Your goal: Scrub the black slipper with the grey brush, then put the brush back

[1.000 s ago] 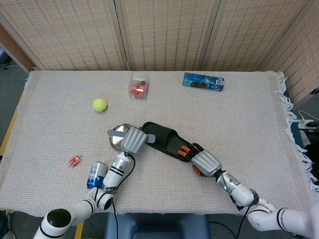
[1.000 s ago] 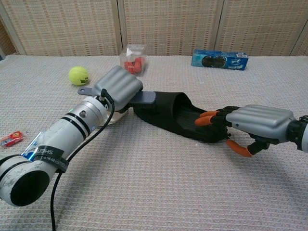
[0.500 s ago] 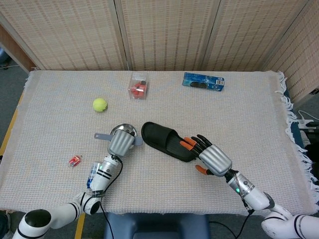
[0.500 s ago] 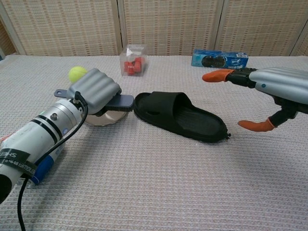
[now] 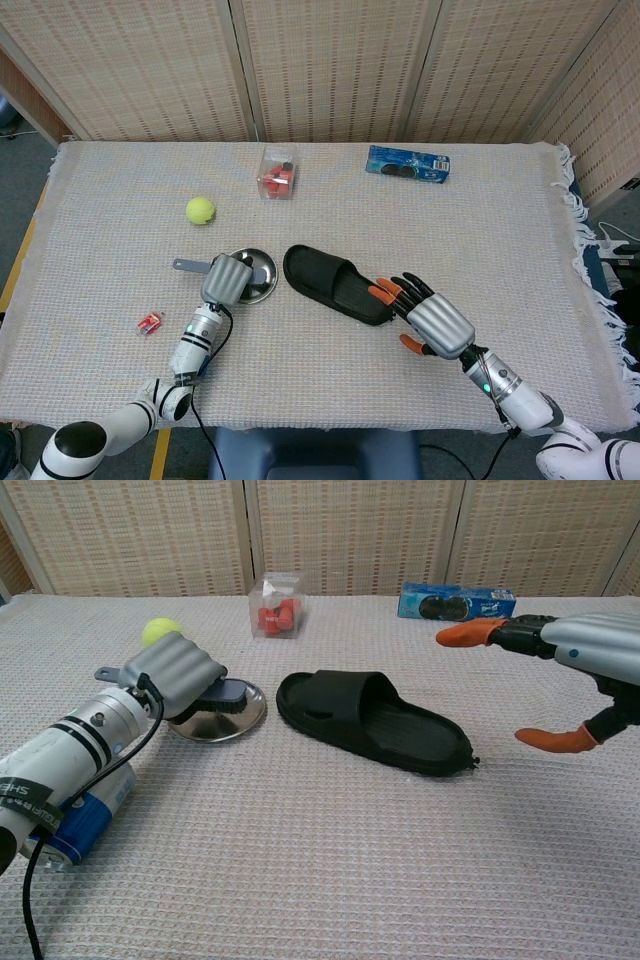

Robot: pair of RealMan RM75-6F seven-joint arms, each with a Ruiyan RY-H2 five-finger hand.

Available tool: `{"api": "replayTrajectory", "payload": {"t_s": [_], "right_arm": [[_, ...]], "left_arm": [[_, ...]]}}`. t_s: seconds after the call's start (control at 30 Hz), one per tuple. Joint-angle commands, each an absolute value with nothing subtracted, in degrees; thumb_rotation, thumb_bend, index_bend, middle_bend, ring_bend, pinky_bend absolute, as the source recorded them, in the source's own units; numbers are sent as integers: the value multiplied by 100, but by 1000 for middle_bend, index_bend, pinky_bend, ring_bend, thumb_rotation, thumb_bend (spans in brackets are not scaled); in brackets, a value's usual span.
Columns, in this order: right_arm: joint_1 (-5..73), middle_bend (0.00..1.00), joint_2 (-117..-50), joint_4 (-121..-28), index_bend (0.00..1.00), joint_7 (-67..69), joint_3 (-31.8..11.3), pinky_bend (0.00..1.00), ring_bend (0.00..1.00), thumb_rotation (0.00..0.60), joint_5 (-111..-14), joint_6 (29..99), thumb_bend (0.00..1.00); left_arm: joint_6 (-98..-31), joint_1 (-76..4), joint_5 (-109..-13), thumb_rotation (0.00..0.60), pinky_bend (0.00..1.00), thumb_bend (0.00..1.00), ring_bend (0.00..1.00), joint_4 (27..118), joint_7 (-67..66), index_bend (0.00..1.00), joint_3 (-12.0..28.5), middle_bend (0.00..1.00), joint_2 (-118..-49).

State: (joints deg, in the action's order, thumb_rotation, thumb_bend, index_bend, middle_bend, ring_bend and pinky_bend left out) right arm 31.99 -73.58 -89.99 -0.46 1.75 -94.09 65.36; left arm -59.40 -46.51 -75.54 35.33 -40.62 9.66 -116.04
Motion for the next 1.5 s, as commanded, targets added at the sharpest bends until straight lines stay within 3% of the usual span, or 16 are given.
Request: {"api": "replayTrajectory", "payload": {"t_s": [0.03, 0.13, 0.27, 0.8, 0.97, 1.07, 1.2, 1.27, 1.5], "right_arm": [[3166, 19, -7332, -9026, 0, -20, 172, 0, 0, 600, -9403, 6567, 276], [3131, 19, -7275, -9048, 0, -25, 203, 0, 0, 600, -9445, 6597, 276], [3102, 19, -7216, -9073, 0, -17, 164, 0, 0, 600, -9429, 6639, 277], [3043, 19, -7173, -9139, 0, 22, 169, 0, 0, 600, -9528, 6670, 277], [3025, 19, -7152, -9155, 0, -1, 176, 0, 0, 600, -9554, 6670, 277], [3022, 19, -7150, -9137, 0, -9, 156, 0, 0, 600, -9529, 6658, 277], [3017, 19, -7170, -9116, 0, 22, 129, 0, 0, 600, -9512, 6663, 276], [3017, 19, -7186, -9102, 0, 35, 127, 0, 0, 600, -9522, 6662, 276], [3007, 19, -7196, -9104, 0, 62, 131, 0, 0, 600, -9541, 6656, 276]], "left_arm": [[-5667, -4670, -7423, 600, 943, 496, 694, 3434, -4127, 245, 998, 347, -11649], [-5586, -4676, -7348, 600, 938, 491, 681, 3453, -4227, 141, 1039, 230, -11654], [-5574, -4666, -7314, 600, 938, 484, 669, 3601, -4341, 84, 1048, 139, -11618], [-5803, -4547, -7140, 600, 947, 485, 658, 4786, -5094, 0, 1080, 21, -11212], [-5652, -4544, -6767, 600, 943, 388, 622, 4767, -5371, 0, 1239, 0, -11253], [-5527, -4539, -6594, 600, 901, 338, 513, 4946, -5289, 0, 1317, 0, -11202], [-5284, -4518, -6294, 600, 715, 309, 266, 5453, -5212, 0, 1404, 0, -11023], [-5203, -4509, -6121, 600, 649, 305, 192, 5774, -5273, 0, 1428, 0, -10895], [-5265, -4505, -5669, 600, 542, 290, 71, 6652, -5685, 0, 1361, 0, -10522]]}}
